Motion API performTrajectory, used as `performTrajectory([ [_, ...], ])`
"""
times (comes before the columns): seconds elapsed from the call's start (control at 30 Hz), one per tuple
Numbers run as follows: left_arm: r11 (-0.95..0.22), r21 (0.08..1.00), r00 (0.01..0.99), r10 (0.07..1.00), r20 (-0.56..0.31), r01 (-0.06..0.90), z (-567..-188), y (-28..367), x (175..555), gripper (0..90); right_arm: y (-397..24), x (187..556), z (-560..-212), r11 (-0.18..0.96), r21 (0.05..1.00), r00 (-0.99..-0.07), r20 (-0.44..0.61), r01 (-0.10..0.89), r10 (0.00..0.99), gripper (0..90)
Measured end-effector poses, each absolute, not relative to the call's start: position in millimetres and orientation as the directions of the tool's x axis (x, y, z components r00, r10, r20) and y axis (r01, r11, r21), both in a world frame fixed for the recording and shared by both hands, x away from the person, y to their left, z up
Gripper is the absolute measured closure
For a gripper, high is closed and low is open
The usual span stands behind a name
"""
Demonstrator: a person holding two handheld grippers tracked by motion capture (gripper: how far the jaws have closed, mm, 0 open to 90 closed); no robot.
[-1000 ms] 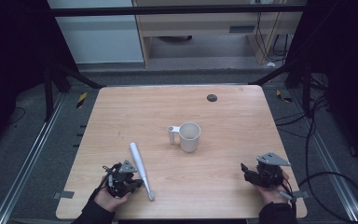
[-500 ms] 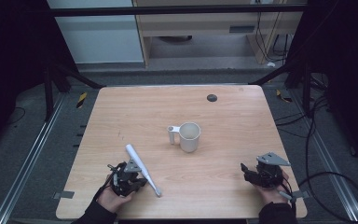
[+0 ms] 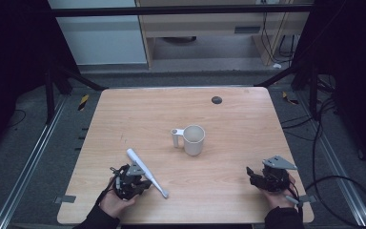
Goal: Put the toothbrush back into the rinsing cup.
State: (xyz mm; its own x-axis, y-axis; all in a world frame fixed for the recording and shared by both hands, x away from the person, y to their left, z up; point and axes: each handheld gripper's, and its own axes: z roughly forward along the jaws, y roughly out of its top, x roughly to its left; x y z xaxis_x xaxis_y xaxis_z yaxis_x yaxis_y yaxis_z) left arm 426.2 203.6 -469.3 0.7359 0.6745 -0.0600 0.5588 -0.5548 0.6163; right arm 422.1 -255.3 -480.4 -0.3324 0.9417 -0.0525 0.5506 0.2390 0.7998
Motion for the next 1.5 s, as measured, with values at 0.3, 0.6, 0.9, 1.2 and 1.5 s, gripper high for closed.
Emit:
performTrajectory([
  [0.3,-0.487,0.674,0.66,0.751,-0.002,0.555,-444,230,456,89.4,-254,426,-482,0.235,0.798,-0.332,-0.046,0.556,0.942,29.1],
  [0.6,-0.442,0.694,0.59,0.807,0.031,0.568,-438,246,495,89.5,-251,428,-483,0.241,0.797,-0.338,-0.05,0.554,0.94,29.3],
  [0.9,-0.464,0.68,0.596,0.802,0.049,0.568,-447,246,521,89.5,-248,431,-484,0.253,0.793,-0.353,-0.052,0.554,0.934,30.2],
  [1.2,-0.503,0.64,0.613,0.788,0.062,0.582,-459,241,524,89.5,-249,430,-484,0.256,0.795,-0.354,-0.055,0.55,0.934,30.3],
  [1.5,-0.513,0.623,0.619,0.783,0.058,0.59,-464,242,526,89.5,-250,429,-484,0.252,0.793,-0.35,-0.052,0.555,0.935,30.4],
])
